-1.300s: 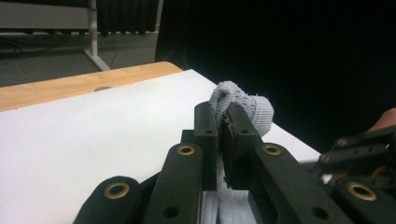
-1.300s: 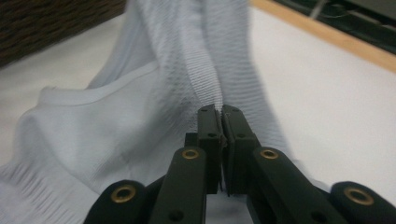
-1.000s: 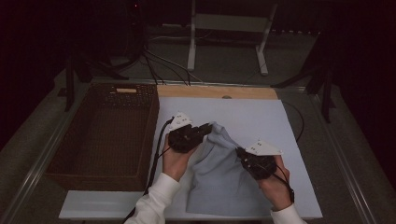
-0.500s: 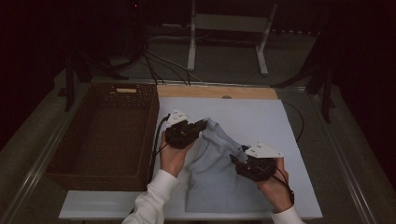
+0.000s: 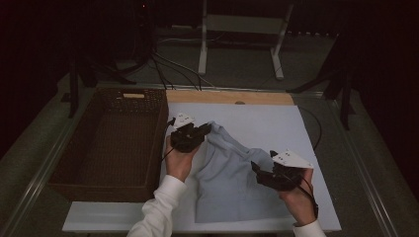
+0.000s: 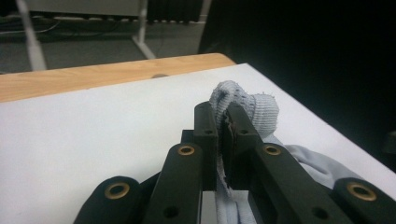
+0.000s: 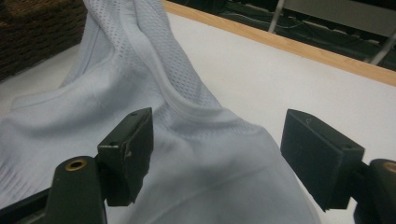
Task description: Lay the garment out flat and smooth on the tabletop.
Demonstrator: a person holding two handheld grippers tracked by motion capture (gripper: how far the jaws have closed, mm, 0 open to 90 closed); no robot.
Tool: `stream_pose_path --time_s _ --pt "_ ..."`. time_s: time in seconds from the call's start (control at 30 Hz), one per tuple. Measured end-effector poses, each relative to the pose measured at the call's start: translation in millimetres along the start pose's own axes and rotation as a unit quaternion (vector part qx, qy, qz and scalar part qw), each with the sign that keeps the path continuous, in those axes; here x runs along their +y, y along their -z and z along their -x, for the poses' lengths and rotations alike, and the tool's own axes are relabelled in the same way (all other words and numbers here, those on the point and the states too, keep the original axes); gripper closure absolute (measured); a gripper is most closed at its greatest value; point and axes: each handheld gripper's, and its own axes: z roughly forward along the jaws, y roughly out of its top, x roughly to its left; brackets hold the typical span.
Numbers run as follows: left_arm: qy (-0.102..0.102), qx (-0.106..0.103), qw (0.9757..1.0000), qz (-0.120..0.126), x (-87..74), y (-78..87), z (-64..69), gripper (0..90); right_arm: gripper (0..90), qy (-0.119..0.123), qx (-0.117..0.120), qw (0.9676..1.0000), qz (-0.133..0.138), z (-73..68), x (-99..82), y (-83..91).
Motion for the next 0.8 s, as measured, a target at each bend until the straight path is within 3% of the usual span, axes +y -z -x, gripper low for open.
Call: stream_pose_path --time_s 0.17,0.3,0.47,0.8 --pt "0.018 0.025 0.9995 -0.009 -3.6 -7.7 -7.7 82.8 25.9 -0.002 -0.001 1.0 -0.002 2.3 -1.8 0.3" --pt "0.027 0.032 0.9991 -0.005 -8.5 -8.3 -9.5 58.4 25.6 -0.001 -0.004 1.0 -0.002 4.5 -3.3 0.8" --pt "0.025 0.035 0.9991 -0.005 -14.7 -3.5 -10.4 41.7 24.8 -0.004 -0.009 0.9999 -0.002 10.0 -5.4 3.4" --pt "0.009 0.022 0.9997 -0.004 -25.9 8.0 0.8 30.8 22.5 -0.009 -0.014 0.9999 -0.003 17.2 -10.5 6.4"
